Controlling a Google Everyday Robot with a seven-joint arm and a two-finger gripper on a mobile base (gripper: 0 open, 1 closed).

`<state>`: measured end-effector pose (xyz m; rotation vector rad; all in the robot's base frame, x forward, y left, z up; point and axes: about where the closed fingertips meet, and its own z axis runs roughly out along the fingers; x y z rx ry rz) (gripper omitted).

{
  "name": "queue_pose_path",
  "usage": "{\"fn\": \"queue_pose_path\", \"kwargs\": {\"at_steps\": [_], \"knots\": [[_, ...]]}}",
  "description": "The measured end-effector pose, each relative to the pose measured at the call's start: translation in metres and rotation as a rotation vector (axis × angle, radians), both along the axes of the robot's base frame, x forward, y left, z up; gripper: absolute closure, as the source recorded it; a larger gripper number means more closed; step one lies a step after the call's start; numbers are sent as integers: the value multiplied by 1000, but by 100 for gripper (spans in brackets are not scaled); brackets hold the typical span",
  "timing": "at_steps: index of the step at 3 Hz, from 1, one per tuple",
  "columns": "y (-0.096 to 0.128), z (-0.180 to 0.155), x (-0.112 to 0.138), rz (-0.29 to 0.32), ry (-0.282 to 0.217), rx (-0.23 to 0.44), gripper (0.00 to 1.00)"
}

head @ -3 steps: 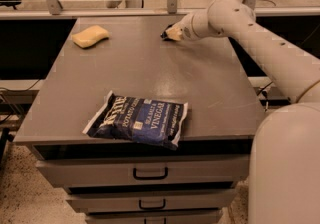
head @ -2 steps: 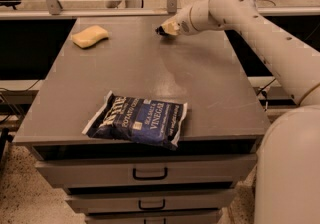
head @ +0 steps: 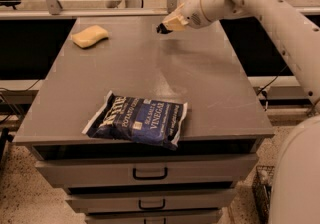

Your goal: Move rxbar blueberry near blue chip bag

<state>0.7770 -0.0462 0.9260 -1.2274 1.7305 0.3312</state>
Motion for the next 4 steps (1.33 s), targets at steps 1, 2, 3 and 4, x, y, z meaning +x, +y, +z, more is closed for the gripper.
{"fn": "queue_pose_path", "kwargs": {"at_steps": [1,2,3,4], "knots": [[-10,-3,-32,129,47,36,100],[-23,-7,-72,272,100,119,100],[-34,-9,-109,378,141,181,100],[-39,-14,-139,473,175,187,100]]}}
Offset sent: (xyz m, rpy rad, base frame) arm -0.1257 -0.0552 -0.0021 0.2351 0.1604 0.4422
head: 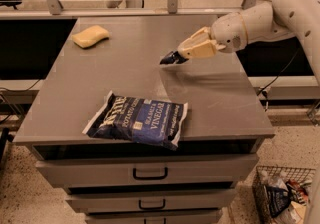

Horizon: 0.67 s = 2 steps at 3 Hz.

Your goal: Move rxbar blueberry near blue chip bag

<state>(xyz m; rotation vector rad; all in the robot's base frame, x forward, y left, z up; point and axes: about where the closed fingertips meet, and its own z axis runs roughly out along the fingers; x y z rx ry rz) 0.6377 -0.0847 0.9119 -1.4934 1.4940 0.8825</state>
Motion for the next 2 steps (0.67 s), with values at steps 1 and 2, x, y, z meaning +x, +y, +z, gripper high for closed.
{"fn": "queue_pose_path", "kwargs": {"at_steps": [1,2], "knots": [[-2,-14,-24,89,26,-8,100],[-5,-27,-44,174,36,-23,100]]}}
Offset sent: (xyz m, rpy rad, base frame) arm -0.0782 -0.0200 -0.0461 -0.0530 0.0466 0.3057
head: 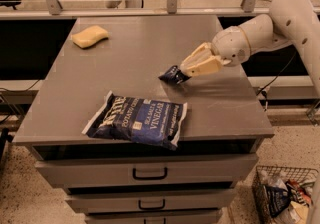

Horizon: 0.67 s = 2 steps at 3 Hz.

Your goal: Move rxbar blueberry near blue chip bag

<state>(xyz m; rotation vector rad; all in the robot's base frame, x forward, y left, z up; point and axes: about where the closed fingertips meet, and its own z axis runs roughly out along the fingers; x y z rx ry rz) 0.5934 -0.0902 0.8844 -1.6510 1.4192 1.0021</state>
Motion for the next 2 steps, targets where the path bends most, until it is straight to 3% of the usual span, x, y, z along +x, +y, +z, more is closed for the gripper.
{"fn": "queue_pose_path", "kwargs": {"at_steps": [1,2], "knots": [[-6,-6,-14,68,1,-19,82],[-5,-3,-24,129,-18,-16,58]]}}
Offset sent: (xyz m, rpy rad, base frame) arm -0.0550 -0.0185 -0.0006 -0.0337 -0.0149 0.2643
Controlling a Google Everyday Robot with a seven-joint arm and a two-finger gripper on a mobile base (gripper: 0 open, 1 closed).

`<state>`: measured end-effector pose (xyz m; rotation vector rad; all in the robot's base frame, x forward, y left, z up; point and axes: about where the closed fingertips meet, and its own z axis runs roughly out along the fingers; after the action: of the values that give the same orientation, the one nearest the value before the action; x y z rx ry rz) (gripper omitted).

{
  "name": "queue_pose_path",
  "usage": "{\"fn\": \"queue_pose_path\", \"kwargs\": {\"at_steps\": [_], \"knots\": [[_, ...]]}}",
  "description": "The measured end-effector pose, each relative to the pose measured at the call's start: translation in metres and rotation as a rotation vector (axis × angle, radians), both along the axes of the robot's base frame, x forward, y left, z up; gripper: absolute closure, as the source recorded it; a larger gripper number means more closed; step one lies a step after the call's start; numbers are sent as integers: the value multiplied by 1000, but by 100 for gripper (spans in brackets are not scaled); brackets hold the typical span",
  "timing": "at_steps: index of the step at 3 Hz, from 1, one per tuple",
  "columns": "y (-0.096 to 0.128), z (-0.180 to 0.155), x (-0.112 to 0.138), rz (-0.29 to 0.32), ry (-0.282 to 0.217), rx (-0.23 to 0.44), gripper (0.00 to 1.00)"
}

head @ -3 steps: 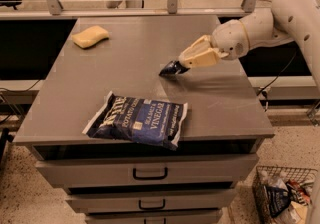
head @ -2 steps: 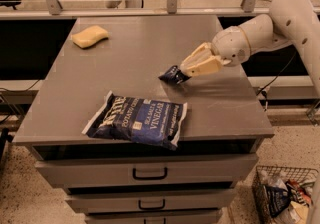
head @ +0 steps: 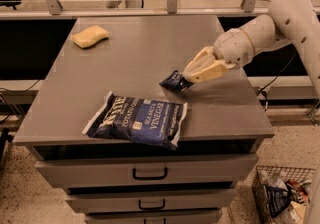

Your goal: Move rxbar blueberry near blue chip bag

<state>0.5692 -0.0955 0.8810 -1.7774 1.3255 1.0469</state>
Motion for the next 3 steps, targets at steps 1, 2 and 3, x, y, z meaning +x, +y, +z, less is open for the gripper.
{"fn": "queue_pose_path", "kwargs": {"at_steps": [1,2,3], "knots": [[12,6,-8,42,-2,51,36],[34,5,-20,77,26,120,12],[47,2,-30,109,52,152,0]]}}
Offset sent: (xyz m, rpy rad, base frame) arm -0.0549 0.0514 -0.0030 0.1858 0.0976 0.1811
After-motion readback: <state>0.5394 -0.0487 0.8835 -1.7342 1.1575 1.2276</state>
